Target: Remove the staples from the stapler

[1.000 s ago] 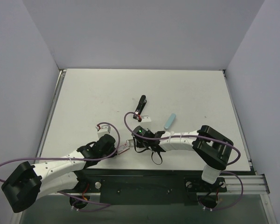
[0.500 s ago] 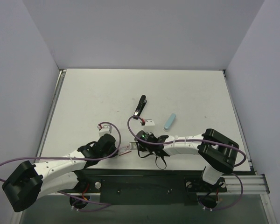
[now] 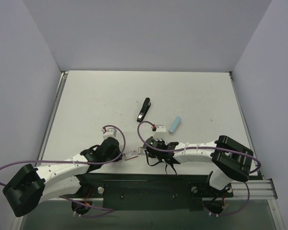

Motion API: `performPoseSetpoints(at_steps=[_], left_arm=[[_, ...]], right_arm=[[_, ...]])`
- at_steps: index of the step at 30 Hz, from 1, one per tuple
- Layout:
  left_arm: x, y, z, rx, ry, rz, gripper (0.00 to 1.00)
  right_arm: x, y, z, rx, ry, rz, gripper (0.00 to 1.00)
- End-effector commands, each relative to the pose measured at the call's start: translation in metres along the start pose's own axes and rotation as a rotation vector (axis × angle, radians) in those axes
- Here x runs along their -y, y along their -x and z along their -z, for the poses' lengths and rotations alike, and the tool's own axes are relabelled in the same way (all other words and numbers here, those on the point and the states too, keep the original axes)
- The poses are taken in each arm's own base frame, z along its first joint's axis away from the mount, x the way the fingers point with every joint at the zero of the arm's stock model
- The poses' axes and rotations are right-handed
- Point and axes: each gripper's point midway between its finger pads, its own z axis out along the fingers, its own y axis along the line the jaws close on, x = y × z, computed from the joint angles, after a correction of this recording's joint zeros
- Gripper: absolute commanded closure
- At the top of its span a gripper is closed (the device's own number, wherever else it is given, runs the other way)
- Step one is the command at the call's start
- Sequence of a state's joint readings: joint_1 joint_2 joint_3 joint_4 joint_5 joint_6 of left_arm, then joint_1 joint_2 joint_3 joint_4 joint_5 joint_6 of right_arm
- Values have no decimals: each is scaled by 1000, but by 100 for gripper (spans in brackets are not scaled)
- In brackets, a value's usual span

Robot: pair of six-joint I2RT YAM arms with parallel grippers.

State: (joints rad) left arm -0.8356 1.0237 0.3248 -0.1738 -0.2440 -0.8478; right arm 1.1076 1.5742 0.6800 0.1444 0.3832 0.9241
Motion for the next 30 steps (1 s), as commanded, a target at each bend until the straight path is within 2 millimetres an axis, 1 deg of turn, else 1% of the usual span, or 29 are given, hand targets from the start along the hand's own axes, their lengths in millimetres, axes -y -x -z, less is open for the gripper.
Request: performPoseSetpoints(at_steps=[1,5,9,17,24,30], left_arm=[[-10,-21,-2,-80,14,-43,100],[-4,-25,-3,-97,-4,-52,100],[-1,-27,-4,-102,-10,-55,100],[-4,-30,-4,-106,-1,-53,100],[-6,-28,-3,-94,1,-52,100],[-7,-30,-4,-100,6,-52,100]], right_arm=[[52,-24,7,-49,-152,63,100],[54,-26,10,-47,-149,55,100],[51,-28,12,-49,-138,70,100],[41,-29,12,-48,-110,98,100],[41,-34,11,-54,-102,108,100],[36,-32,10,-51,-98,111,100]])
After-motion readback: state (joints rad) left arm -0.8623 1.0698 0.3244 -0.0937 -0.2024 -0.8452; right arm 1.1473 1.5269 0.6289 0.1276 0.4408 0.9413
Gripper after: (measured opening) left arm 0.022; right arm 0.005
